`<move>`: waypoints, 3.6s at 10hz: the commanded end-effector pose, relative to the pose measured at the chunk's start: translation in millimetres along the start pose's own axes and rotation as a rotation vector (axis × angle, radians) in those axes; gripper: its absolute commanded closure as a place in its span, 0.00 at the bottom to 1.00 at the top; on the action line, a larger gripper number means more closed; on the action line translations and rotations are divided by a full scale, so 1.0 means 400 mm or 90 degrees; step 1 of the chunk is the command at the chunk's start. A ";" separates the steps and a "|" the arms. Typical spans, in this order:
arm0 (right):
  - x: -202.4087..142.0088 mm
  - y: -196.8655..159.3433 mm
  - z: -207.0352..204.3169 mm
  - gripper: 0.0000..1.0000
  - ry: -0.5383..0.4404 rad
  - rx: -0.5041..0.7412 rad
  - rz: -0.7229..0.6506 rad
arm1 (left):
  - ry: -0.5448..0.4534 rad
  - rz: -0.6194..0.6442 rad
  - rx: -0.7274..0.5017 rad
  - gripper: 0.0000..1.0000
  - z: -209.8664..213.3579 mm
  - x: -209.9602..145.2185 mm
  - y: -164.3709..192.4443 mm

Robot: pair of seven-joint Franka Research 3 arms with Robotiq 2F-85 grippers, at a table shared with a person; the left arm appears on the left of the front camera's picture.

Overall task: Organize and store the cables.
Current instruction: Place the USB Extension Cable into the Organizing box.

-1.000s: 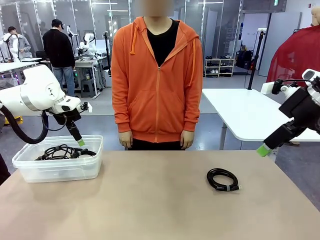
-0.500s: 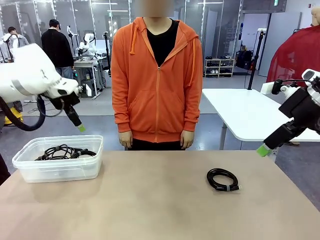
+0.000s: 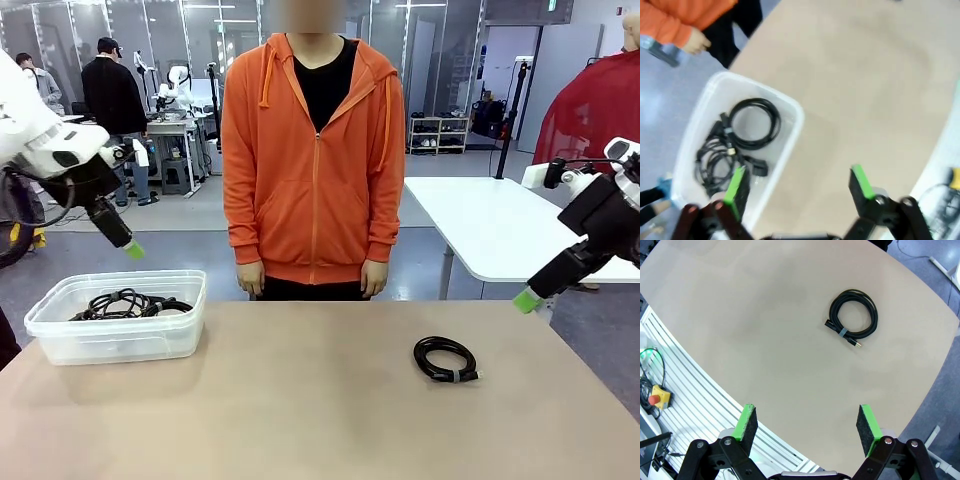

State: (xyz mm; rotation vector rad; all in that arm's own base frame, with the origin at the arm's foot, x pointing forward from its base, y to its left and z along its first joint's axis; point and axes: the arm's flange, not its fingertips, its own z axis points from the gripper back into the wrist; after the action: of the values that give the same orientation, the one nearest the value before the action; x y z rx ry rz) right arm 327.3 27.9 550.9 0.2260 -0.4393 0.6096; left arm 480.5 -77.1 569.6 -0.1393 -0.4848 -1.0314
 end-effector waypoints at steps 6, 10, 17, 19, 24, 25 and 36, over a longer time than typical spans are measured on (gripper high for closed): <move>0.006 0.001 0.002 0.00 0.006 -0.002 0.001 | 0.015 -0.031 -0.044 0.00 0.300 -0.025 -0.270; 0.006 0.001 0.002 0.00 0.006 -0.002 0.001 | 0.011 -0.050 -0.024 0.00 0.316 -0.037 -0.292; 0.006 0.001 0.002 0.00 0.006 -0.002 0.001 | 0.011 -0.050 -0.024 0.00 0.316 -0.037 -0.292; 0.042 0.000 -0.014 0.00 0.004 -0.056 -0.015 | 0.011 -0.050 -0.024 0.00 0.316 -0.037 -0.292; 0.212 -0.077 -0.134 0.00 0.054 -0.070 0.037 | 0.011 -0.050 -0.024 0.00 0.316 -0.037 -0.292; 0.223 -0.079 -0.154 0.00 0.066 -0.068 0.035 | 0.011 -0.050 -0.024 0.00 0.316 -0.037 -0.292; 0.264 -0.075 -0.257 0.00 0.201 0.022 0.424 | 0.011 -0.050 -0.024 0.00 0.316 -0.037 -0.292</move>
State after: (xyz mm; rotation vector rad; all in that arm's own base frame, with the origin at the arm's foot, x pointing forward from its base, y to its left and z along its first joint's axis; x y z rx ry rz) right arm 459.7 90.7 509.1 0.0260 -0.1552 1.3287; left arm 334.0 -82.4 661.4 -0.1511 -0.4594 -1.1330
